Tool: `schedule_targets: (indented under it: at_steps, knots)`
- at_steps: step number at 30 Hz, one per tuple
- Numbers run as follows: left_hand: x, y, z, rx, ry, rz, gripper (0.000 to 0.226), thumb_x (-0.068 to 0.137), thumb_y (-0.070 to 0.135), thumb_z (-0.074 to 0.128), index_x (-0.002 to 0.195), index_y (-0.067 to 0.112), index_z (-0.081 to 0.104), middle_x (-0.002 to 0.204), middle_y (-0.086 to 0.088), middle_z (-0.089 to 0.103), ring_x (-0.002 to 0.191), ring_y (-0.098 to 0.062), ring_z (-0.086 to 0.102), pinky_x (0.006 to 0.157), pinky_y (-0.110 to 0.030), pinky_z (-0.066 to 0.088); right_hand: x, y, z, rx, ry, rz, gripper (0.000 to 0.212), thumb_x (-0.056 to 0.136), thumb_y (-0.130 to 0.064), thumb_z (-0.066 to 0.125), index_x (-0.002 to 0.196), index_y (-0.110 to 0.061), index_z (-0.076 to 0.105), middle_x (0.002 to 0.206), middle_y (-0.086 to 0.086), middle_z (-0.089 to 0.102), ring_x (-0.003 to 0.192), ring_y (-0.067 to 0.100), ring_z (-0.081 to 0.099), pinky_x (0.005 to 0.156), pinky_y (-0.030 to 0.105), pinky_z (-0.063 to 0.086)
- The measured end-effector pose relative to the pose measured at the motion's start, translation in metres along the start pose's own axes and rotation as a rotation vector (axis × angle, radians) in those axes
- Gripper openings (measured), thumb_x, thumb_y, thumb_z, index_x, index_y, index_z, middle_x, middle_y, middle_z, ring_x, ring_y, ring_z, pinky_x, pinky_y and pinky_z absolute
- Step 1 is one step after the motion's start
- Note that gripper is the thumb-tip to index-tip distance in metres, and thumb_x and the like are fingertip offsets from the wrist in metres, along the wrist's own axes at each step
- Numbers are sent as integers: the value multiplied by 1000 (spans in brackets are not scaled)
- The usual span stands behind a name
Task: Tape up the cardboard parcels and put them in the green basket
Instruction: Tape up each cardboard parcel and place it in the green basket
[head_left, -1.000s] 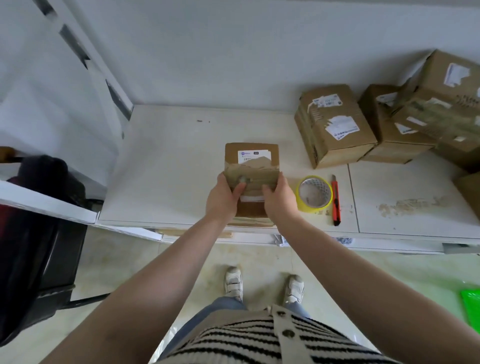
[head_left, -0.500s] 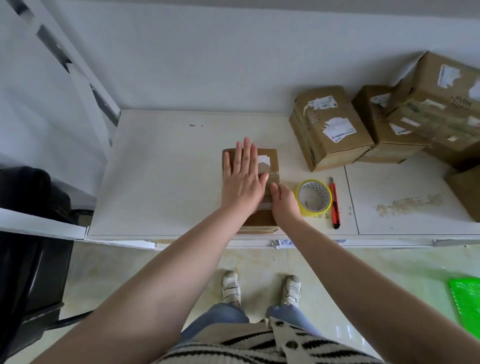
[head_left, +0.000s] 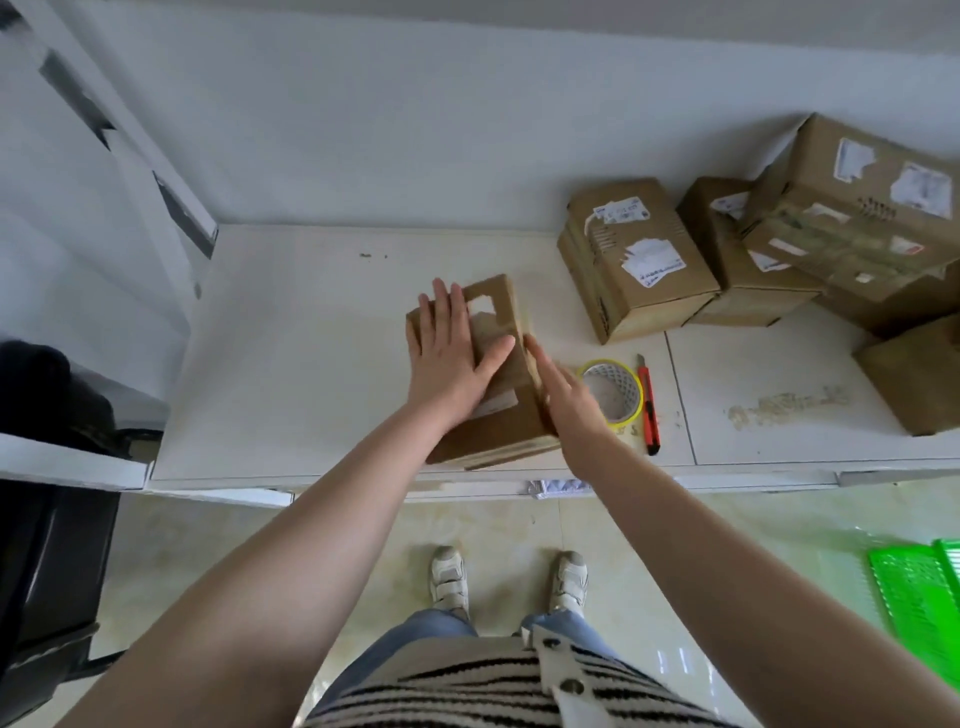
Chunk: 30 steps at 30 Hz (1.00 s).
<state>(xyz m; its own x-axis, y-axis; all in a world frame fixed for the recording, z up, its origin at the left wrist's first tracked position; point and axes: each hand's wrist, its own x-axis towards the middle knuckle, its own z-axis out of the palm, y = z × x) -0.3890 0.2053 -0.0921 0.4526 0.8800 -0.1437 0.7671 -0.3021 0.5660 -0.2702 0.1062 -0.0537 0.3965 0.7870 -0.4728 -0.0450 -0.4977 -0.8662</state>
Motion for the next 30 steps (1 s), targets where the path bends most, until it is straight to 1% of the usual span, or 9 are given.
schedule_targets:
  at_steps: [3, 5, 8, 10, 14, 19, 24, 26, 30]
  knots:
    - [-14, 1, -12, -493, -62, -192, 97, 84, 78, 34, 154, 32, -15, 161, 4, -25, 146, -21, -27, 114, -54, -16, 0, -14, -4, -164, 92, -140, 34, 96, -31, 56, 129, -40, 59, 118, 0, 66, 100, 7, 63, 89, 27, 53]
    - [-18, 5, -18, -788, -164, -313, 108, 73, 85, 44, 152, 40, -14, 161, 5, -25, 147, -22, -25, 117, -58, -10, 4, -17, 0, -346, 184, -180, 53, 91, -31, 64, 140, -33, 45, 119, 6, 54, 108, 22, 56, 96, 40, 48]
    - [-20, 7, -19, -1088, -262, -398, 119, 70, 68, 69, 151, 43, -16, 164, 1, -12, 152, -24, 4, 120, -54, 17, 11, -12, 10, -473, 178, -68, 76, 88, -43, 66, 150, -20, 27, 128, 8, 41, 122, 28, 46, 105, 45, 39]
    - [-20, 7, -16, -1088, -239, -412, 114, 81, 47, 73, 153, 39, -15, 165, -4, 8, 148, -26, 24, 117, -50, 29, 14, -6, 16, -415, 114, -1, 70, 90, -49, 60, 145, -15, 32, 132, 12, 46, 122, 30, 48, 102, 46, 42]
    - [-17, 4, -16, -1107, -205, -429, 97, 94, 25, 64, 155, 33, -11, 160, -9, 24, 142, -26, 36, 114, -47, 35, 18, -1, 25, -321, 73, -23, 45, 93, -46, 58, 119, -16, 37, 111, 7, 60, 90, 22, 59, 62, 28, 43]
    - [-17, 2, -17, -1056, -178, -406, 89, 97, 18, 59, 157, 27, -6, 154, -11, 36, 137, -28, 42, 112, -48, 38, 17, 2, 30, -376, 107, -75, 40, 93, -45, 58, 113, -18, 35, 103, 4, 60, 85, 23, 58, 67, 31, 42]
    - [-24, 6, -22, -1090, -179, -341, 86, 96, 24, 61, 156, 27, -2, 152, -6, 39, 132, -25, 48, 108, -43, 43, 9, -5, 25, -304, 103, -56, 49, 92, -44, 60, 128, -17, 39, 107, 2, 60, 86, 18, 59, 60, 26, 43]
    - [-31, 6, -27, -1135, -221, -333, 88, 96, 29, 61, 156, 30, -4, 152, 1, 37, 125, -18, 55, 99, -36, 51, 2, -8, 18, -225, 75, -68, 49, 92, -41, 62, 133, -22, 42, 110, -2, 64, 93, 16, 64, 68, 28, 51]
    - [-44, -23, -52, -1538, -236, -528, 46, 92, 33, 60, 132, 11, 57, 114, -11, 71, 93, -25, 73, 67, -37, 60, -10, -19, -10, 42, -27, -131, 33, 95, -35, 60, 128, -30, 57, 110, -14, 69, 101, 3, 65, 86, 26, 49]
